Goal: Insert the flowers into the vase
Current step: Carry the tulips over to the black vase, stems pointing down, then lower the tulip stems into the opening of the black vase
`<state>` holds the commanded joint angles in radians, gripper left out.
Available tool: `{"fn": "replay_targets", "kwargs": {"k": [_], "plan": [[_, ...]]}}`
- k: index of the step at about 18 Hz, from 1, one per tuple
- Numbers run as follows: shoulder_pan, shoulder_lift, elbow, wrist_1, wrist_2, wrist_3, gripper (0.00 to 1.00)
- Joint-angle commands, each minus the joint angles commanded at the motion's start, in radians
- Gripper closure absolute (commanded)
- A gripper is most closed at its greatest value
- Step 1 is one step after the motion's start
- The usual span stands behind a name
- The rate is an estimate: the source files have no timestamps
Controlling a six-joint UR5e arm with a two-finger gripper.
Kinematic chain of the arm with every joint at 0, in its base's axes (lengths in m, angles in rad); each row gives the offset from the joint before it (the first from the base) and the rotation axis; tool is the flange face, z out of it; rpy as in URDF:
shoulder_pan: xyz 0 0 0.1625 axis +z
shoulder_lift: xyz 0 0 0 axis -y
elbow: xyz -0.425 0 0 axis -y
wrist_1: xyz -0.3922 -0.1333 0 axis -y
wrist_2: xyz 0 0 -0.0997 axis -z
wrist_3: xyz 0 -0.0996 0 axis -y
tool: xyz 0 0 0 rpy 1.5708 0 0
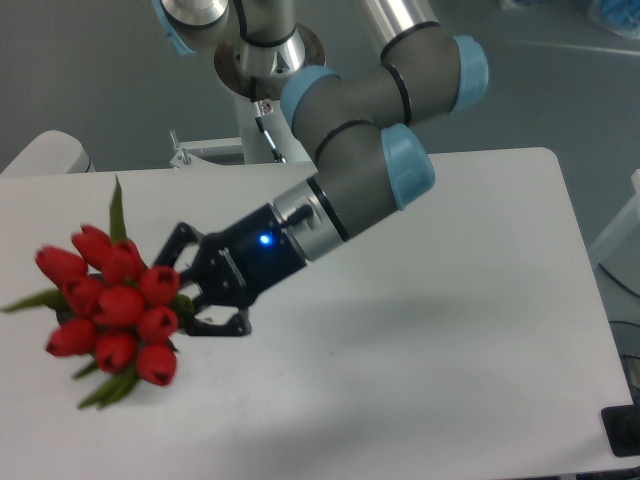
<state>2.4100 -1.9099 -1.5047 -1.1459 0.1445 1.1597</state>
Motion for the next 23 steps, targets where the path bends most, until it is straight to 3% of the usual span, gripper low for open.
{"fn": "replay_targets", "kwargs": {"k": [6,11,14,23], "plan": [[-0.046,0.031,-0.101,0.092,-0.086,0.0,1.0],[-0.087,0.045,-0.12,0.097,-0.102,0.002,1.0],[-0.121,0.034,-0.121,0.129,-0.102,0.005,0.99],[-0.132,0.018,-0.161,0.14,-0.089,0.066,0.97]]}}
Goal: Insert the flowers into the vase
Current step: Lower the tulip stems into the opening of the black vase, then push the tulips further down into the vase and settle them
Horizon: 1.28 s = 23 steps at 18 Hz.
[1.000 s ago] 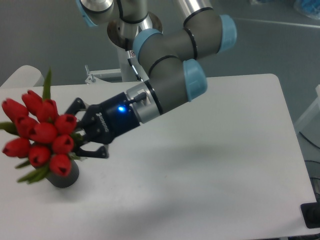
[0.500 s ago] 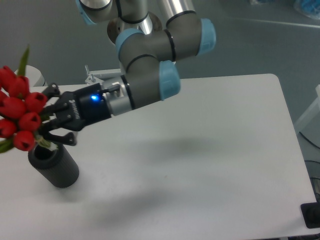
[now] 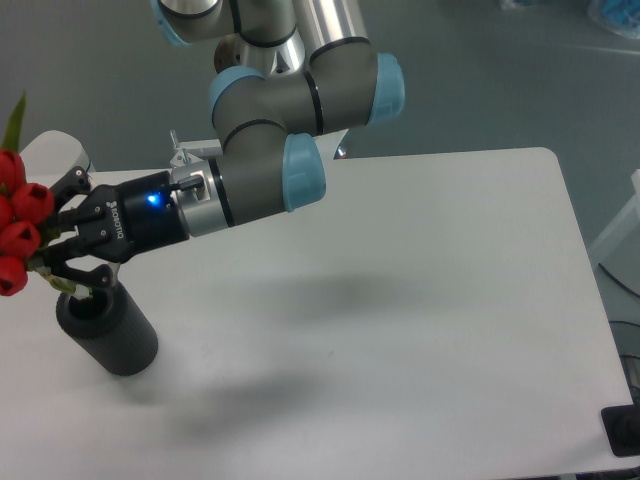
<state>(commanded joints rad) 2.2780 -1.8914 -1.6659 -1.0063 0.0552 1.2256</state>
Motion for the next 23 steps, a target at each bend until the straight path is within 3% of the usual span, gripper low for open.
{"fn": "replay_targets", "kwargs": {"k": [4,14,23], "plan": [[0.0,-0.009,-0.002,0.0,0.002,0.031,0.97],[-0.008,-0.011,-0.077,0.002,0.002,0.124,0.95],[-0.009,-0.061,-0.1,0.017,0.021,0.204,0.9]]}}
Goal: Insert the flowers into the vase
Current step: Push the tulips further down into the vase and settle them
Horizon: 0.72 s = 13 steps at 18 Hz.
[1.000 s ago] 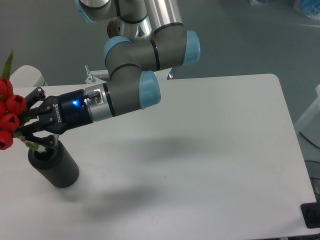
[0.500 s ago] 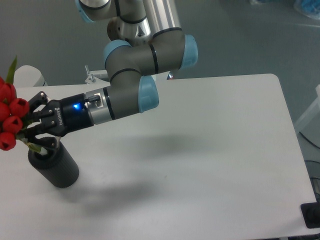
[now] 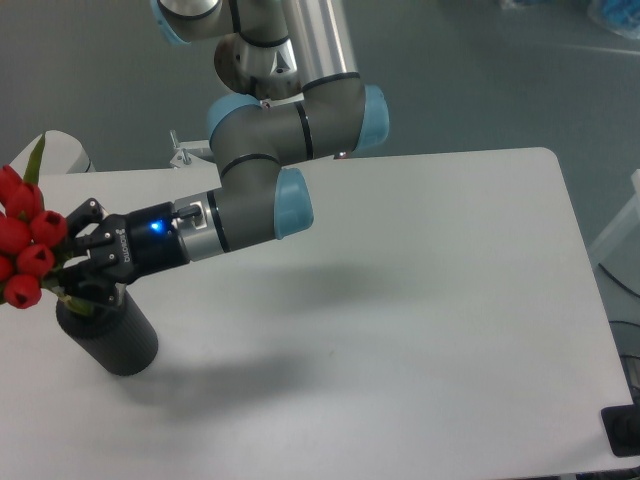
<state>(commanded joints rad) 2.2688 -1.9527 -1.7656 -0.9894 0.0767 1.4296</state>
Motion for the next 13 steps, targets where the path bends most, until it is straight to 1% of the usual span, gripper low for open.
{"fn": "replay_targets", "kwargs": {"k": [3,8,11,13], "plan": [[0.0,-0.005,-0.02,0.0,0.0,0.032,0.89],[0.0,-0.008,-0.074,0.002,0.0,0.103,0.85],[0.0,-0.018,-0.084,0.006,0.002,0.121,0.84],[0.0,-0.02,-0.087,0.006,0.002,0.121,0.81]]}}
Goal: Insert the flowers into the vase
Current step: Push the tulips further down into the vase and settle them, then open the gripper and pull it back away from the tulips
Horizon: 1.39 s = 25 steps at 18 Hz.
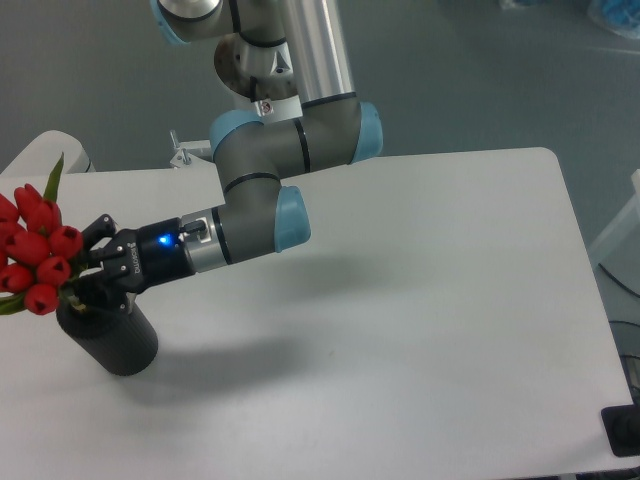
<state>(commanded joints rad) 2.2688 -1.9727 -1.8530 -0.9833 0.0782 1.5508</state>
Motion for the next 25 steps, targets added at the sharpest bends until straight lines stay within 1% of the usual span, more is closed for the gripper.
{"fn": "replay_targets", "kwargs": {"k": [1,2,4,5,6,7,8,9,15,21,25], "plan": [[0.0,-0.002,0.0,0.0,0.002,0.0,0.79],[0.0,-0.003,0.0,0.002,0.021,-0.002,0.76],[0.0,-0.003,0.0,0.002,0.066,0.0,0.65],[0.0,-0.005,-0.002,0.002,0.078,0.0,0.56],[0.002,-0.006,-0.002,0.002,0.078,0.0,0.51],[0.002,-0.008,-0.005,0.0,0.078,-0.002,0.41],[0.003,-0.011,-0.009,0.002,0.078,-0.002,0.28],[0.003,-0.015,-0.011,0.011,0.078,-0.002,0.22],[0.011,-0.023,-0.015,0.014,0.078,-0.003,0.01],[0.032,-0.017,-0.018,0.018,0.078,-0.014,0.0],[0.07,-0.005,-0.041,0.021,0.077,-0.011,0.0]]}}
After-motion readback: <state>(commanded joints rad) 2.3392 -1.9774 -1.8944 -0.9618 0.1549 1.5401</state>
